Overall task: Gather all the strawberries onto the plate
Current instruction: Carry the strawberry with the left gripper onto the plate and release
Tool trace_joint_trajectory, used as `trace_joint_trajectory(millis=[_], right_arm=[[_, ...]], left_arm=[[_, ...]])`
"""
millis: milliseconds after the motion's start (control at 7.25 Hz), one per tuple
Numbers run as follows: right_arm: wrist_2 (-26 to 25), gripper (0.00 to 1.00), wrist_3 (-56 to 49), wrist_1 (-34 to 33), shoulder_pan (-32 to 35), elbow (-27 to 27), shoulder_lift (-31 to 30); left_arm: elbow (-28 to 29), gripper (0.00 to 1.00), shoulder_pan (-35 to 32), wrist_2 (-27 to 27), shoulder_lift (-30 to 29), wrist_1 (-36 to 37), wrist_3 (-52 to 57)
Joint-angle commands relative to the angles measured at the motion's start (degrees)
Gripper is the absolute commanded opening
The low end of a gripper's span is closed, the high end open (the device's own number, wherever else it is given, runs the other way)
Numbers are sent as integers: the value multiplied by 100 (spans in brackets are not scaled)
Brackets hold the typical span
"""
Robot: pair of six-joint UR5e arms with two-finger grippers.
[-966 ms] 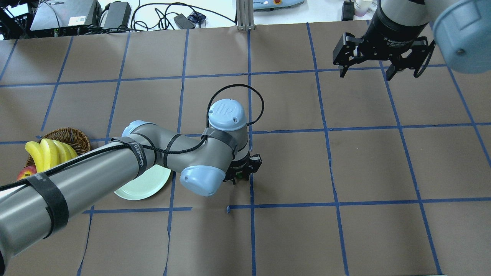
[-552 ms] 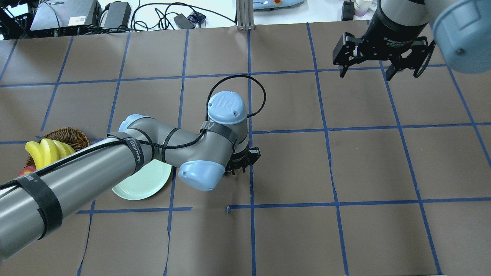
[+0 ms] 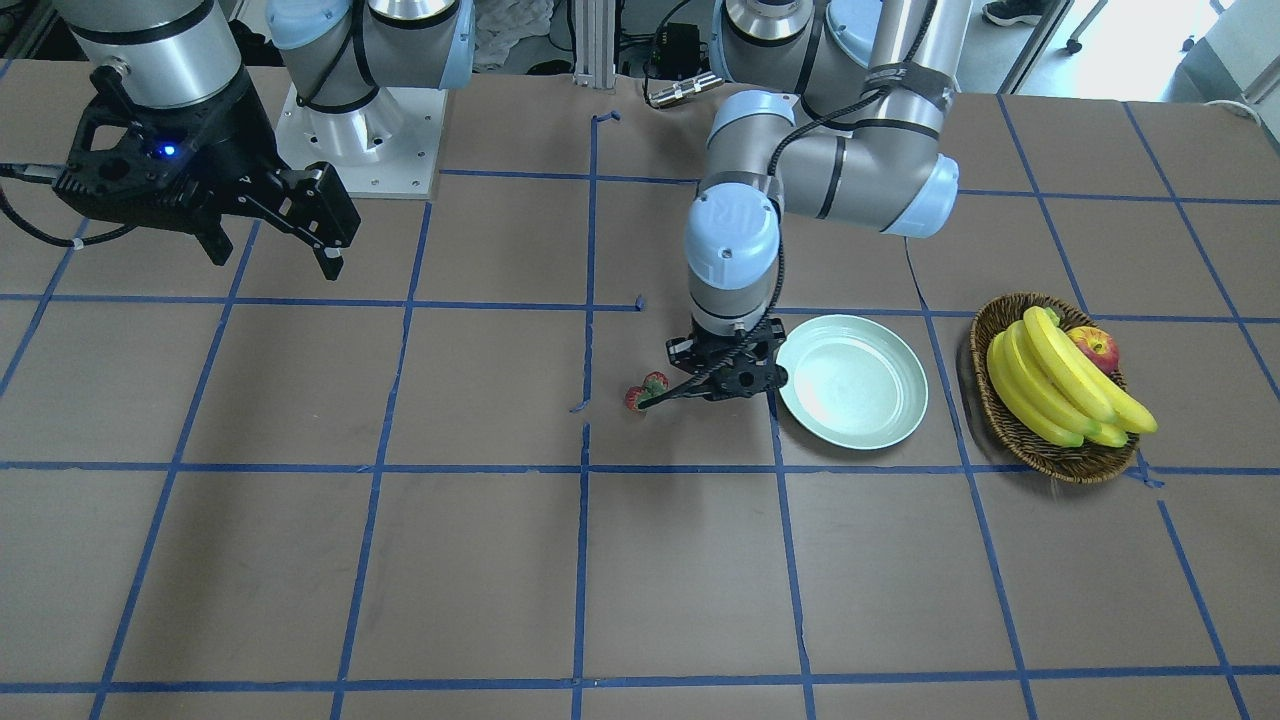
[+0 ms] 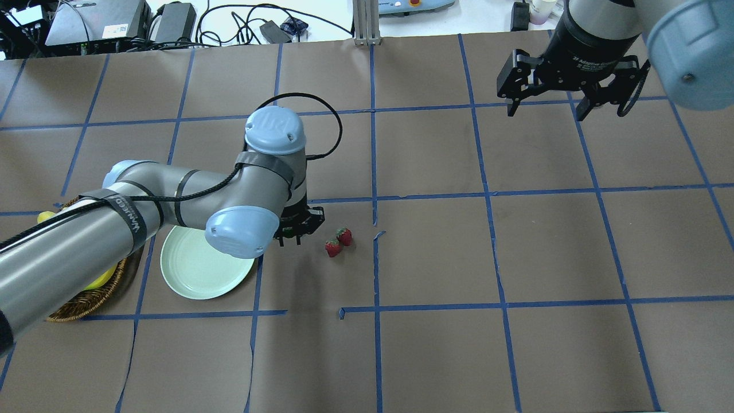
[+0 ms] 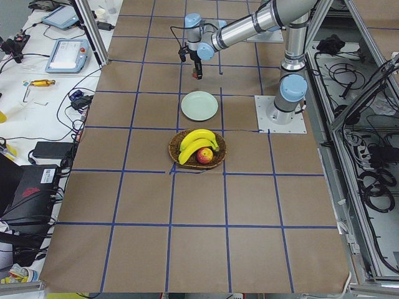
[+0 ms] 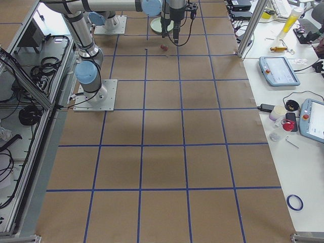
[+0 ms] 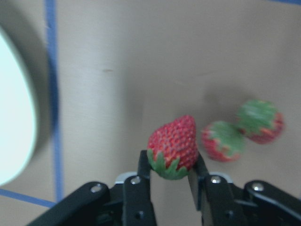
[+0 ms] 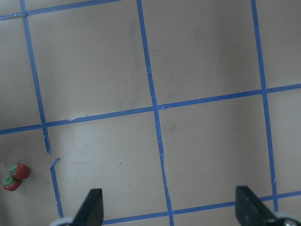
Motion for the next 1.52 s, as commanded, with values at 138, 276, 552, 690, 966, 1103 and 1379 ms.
trace_joint_trajectory(millis=[138, 276, 552, 690, 966, 1103, 1379], right_arm=[[0, 100, 0, 0, 0, 3, -1], [0, 100, 0, 0, 8, 12, -1], [0, 100, 9, 0, 9, 12, -1], [0, 100, 9, 0, 9, 12, -1], [0, 100, 9, 0, 9, 12, -1], [0, 100, 9, 0, 9, 12, -1], [0, 100, 9, 0, 9, 12, -1]], left_arm=[[-429, 1, 1278, 389, 157, -36, 1558], [-447, 32, 1447, 294, 149, -45, 1683], [-439, 100, 1213, -128, 201, -63, 1615], [-247, 100, 881, -146, 245, -27, 1597], [603, 100, -32, -695, 89, -1, 1108], [625, 97, -298, -813, -61, 156, 1017], [537, 81, -816, -841, -517, 587, 1113]])
